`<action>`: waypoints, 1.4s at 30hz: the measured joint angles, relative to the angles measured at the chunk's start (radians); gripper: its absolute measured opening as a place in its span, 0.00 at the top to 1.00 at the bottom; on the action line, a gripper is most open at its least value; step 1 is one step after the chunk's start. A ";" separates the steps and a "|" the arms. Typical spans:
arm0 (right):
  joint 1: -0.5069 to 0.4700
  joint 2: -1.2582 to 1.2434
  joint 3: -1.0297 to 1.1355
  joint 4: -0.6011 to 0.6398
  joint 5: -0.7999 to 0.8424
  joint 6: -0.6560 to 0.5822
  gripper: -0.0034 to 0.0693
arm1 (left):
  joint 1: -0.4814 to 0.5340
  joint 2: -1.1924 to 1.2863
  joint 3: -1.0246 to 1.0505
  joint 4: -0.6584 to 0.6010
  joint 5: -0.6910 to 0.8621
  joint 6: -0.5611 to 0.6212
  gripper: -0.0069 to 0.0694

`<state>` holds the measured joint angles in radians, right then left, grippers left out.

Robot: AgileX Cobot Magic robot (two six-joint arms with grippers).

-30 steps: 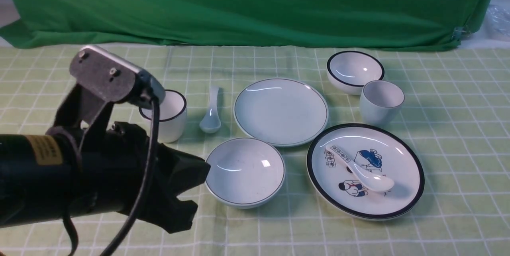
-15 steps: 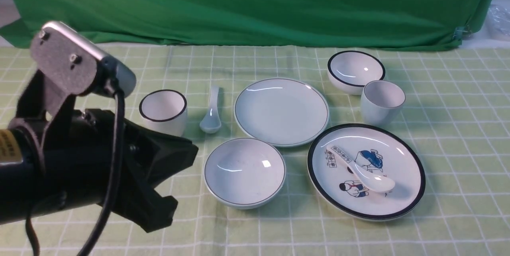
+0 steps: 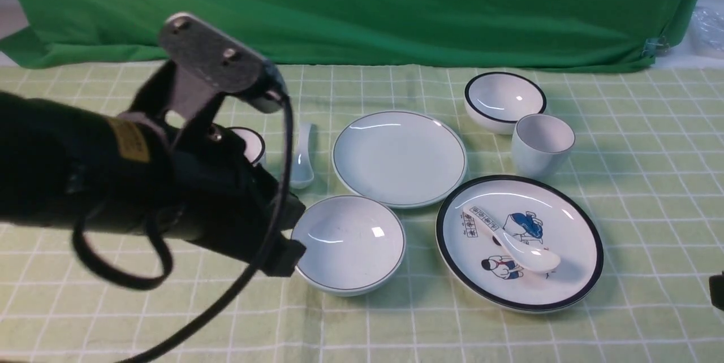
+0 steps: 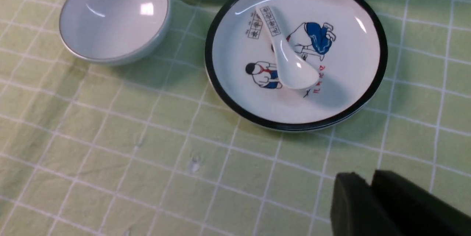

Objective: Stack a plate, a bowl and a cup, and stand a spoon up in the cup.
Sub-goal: Use the left arm to grab a blue rice bowl, then use the left arm to put the blue rice bowl into the blue large plate in the middle

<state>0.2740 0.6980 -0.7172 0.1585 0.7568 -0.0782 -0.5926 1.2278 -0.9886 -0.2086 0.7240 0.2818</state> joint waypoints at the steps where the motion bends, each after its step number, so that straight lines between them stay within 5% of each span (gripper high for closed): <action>1: 0.001 0.007 -0.006 0.000 0.001 -0.005 0.81 | -0.001 0.009 -0.007 0.002 0.004 0.000 0.88; 9: 0.002 0.034 -0.038 0.001 0.019 -0.084 0.81 | -0.123 0.407 -0.192 0.121 0.100 0.011 0.83; 18: 0.002 0.034 -0.038 0.001 0.039 -0.121 0.81 | -0.139 0.623 -0.290 0.141 0.032 0.037 0.38; 21: 0.002 0.034 -0.038 0.001 0.039 -0.122 0.81 | -0.139 0.661 -0.290 0.172 0.000 0.035 0.35; 23: 0.002 0.034 -0.038 0.001 0.039 -0.122 0.81 | -0.139 0.681 -0.290 0.184 -0.013 0.033 0.36; 30: 0.002 0.034 -0.038 0.001 0.041 -0.124 0.81 | -0.145 0.707 -0.300 0.209 -0.013 0.018 0.76; 42: 0.002 0.034 -0.038 0.002 0.040 -0.128 0.81 | -0.173 0.614 -0.522 0.284 0.108 -0.020 0.86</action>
<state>0.2758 0.7318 -0.7557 0.1604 0.7963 -0.2063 -0.7660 1.8414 -1.5109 0.0752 0.8322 0.2615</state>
